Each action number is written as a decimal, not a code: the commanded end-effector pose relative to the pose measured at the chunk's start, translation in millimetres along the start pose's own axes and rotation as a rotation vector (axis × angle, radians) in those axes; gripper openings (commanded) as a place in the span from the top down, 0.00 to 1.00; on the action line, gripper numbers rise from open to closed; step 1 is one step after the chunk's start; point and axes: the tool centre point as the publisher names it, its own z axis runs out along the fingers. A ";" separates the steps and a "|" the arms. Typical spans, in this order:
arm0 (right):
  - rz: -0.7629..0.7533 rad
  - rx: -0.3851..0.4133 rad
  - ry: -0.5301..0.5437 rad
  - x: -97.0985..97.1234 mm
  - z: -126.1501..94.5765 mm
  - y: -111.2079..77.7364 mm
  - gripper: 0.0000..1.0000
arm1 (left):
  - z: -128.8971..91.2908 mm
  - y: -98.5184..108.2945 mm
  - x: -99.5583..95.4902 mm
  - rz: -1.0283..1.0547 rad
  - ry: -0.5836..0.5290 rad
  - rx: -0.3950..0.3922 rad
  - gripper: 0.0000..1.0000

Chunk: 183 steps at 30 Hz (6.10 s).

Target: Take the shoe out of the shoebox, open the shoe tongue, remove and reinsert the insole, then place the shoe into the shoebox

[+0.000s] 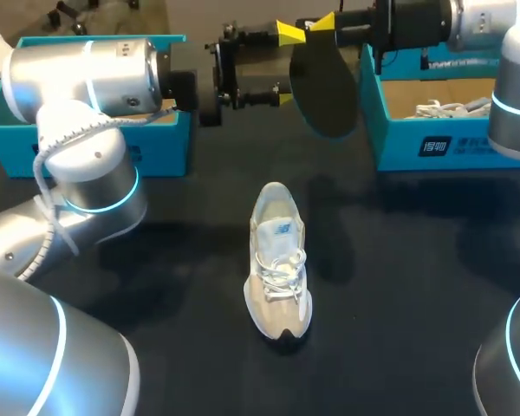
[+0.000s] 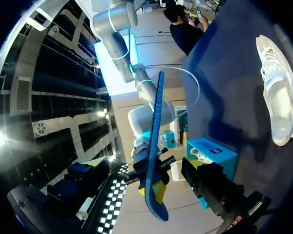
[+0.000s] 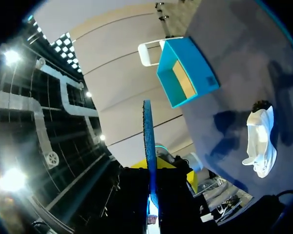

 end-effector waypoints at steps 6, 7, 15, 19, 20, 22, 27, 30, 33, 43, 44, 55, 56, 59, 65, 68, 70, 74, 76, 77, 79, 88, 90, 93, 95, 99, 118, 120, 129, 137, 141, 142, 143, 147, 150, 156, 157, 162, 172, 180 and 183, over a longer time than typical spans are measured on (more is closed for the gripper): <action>0.002 -0.012 -0.002 -0.7 6.1 -0.1 1.00 | 11.4 2.3 0.9 0.003 -0.006 0.012 0.10; 0.002 -0.013 -0.001 -0.1 5.8 0.5 1.00 | 11.7 2.5 1.4 0.002 -0.007 0.014 0.26; -0.002 -0.018 0.001 2.0 4.8 1.3 1.00 | 12.9 1.5 8.6 -0.019 -0.002 0.024 0.71; -0.002 -0.022 0.006 2.0 5.6 0.8 1.00 | 18.7 0.8 10.8 -0.034 0.001 0.032 0.97; -0.004 -0.024 0.006 2.0 5.8 0.5 1.00 | 19.8 0.7 11.2 -0.039 0.001 0.034 1.00; -0.019 -0.042 0.004 1.9 5.4 -0.6 1.00 | 20.7 0.5 11.6 -0.051 -0.001 0.040 1.00; -0.055 -0.092 0.002 -0.4 -1.9 -2.9 0.00 | 16.5 -2.3 7.7 -0.093 -0.015 0.051 1.00; -0.074 -0.111 0.011 -1.6 -5.4 -3.6 0.00 | 13.4 -1.8 3.1 -0.120 -0.030 0.049 1.00; -0.128 -0.138 0.018 -4.9 -10.0 -3.7 0.00 | 9.9 -3.0 -3.8 -0.131 -0.047 0.057 1.00; -0.325 -0.156 0.027 -15.6 -30.4 -16.5 0.00 | 2.4 -7.1 -6.1 -0.097 -0.045 0.104 1.00; -0.336 -0.160 0.023 -16.8 -33.3 -18.6 0.00 | 1.2 -7.0 -4.9 -0.087 -0.041 0.112 1.00; -0.486 -0.156 0.012 -26.6 -69.3 -46.5 0.00 | -12.0 -1.7 2.1 -0.067 -0.016 0.122 1.00; -0.500 -0.152 0.012 -27.1 -71.6 -48.9 0.00 | -12.8 -1.8 2.1 -0.072 -0.015 0.123 1.00; -0.521 -0.135 0.004 -29.8 -77.7 -55.8 0.00 | -15.5 -2.7 1.8 -0.100 -0.017 0.130 1.00; -0.559 -0.140 0.023 -30.7 -87.0 -66.8 0.00 | -21.5 -1.1 4.8 -0.076 0.007 0.137 1.00; -0.554 -0.130 0.042 -32.0 -87.8 -70.6 0.00 | -22.4 0.3 2.6 -0.076 0.008 0.135 1.00; -0.554 -0.124 0.053 -33.4 -88.3 -73.2 0.00 | -22.3 0.5 0.3 -0.072 0.004 0.131 1.00; -0.536 -0.093 0.048 -36.7 -88.4 -76.5 0.00 | -22.3 -0.3 -2.1 -0.062 0.003 0.133 1.00; -0.528 -0.097 0.043 -37.8 -88.6 -76.8 0.00 | -22.4 -0.4 -2.3 -0.060 0.004 0.133 1.00; -0.528 -0.097 0.043 -37.8 -88.6 -76.8 0.00 | -22.6 -0.6 -2.7 -0.060 0.004 0.132 1.00; -0.528 -0.097 0.043 -37.8 -88.6 -76.8 0.00 | -23.3 -1.5 -4.6 -0.059 0.013 0.124 1.00; -0.528 -0.097 0.043 -37.8 -88.6 -76.8 0.00 | -23.3 -1.5 -4.6 -0.059 0.013 0.124 1.00; -0.528 -0.097 0.043 -37.8 -88.6 -76.8 0.00 | -23.3 -1.5 -4.6 -0.059 0.013 0.124 1.00; -0.528 -0.097 0.043 -37.8 -88.6 -76.8 0.00 | -23.3 -1.5 -4.6 -0.059 0.013 0.124 1.00; -0.528 -0.097 0.043 -37.8 -88.6 -76.8 0.00 | -23.3 -1.5 -4.6 -0.059 0.013 0.124 1.00; -0.528 -0.097 0.043 -37.8 -88.6 -76.8 0.00 | -27.9 -3.7 -9.4 -0.304 0.132 0.116 1.00; -0.528 -0.097 0.043 -37.8 -88.6 -76.8 0.00 | -34.2 -10.2 -14.8 -1.675 0.105 0.158 1.00; -0.528 -0.097 0.043 -37.8 -88.6 -76.8 0.00 | -31.6 -8.8 -12.8 -1.817 0.025 0.122 1.00; -0.528 -0.097 0.043 -37.8 -88.6 -76.8 0.00 | -23.1 -2.6 -5.2 -2.272 -0.090 0.067 1.00; -0.528 -0.097 0.043 -37.8 -88.6 -76.8 0.00 | -23.1 -2.6 -5.2 -2.272 -0.090 0.067 1.00; -0.528 -0.097 0.043 -37.8 -88.6 -76.8 0.00 | -23.1 -2.6 -5.2 -2.272 -0.090 0.067 1.00; -0.528 -0.097 0.043 -37.8 -88.6 -76.8 0.00 | -23.1 -2.6 -5.2 -2.272 -0.090 0.067 1.00; -0.528 -0.097 0.043 -37.8 -88.6 -76.8 0.00 | -23.1 -2.6 -5.2 -2.272 -0.090 0.067 1.00; -0.528 -0.097 0.043 -37.8 -88.6 -76.8 0.00 | -23.1 -2.6 -5.2 -2.272 -0.090 0.067 1.00; -0.528 -0.097 0.043 -37.8 -88.6 -76.8 0.00 | -23.1 -2.6 -5.2 -2.272 -0.090 0.067 1.00; -0.528 -0.097 0.043 -37.8 -88.6 -76.8 0.00 | -21.5 -6.1 3.8 -2.567 0.083 -0.027 1.00; -0.528 -0.097 0.043 -37.8 -88.6 -76.8 0.00 | -21.1 -6.5 5.8 -2.599 0.121 -0.058 1.00; -0.528 -0.097 0.043 -37.8 -88.6 -76.8 0.00 | -20.1 -4.6 8.2 -2.766 0.118 -0.083 1.00; -0.528 -0.097 0.043 -37.8 -88.6 -76.8 0.00 | -17.3 -2.4 12.0 -3.082 0.098 -0.055 1.00; -0.528 -0.097 0.043 -37.8 -88.6 -76.8 0.00 | -11.9 -4.7 22.7 -3.216 0.092 -0.014 1.00; -0.516 -0.098 0.023 -37.3 -86.2 -76.8 0.00 | -10.2 -3.1 26.9 -3.249 0.086 0.021 1.00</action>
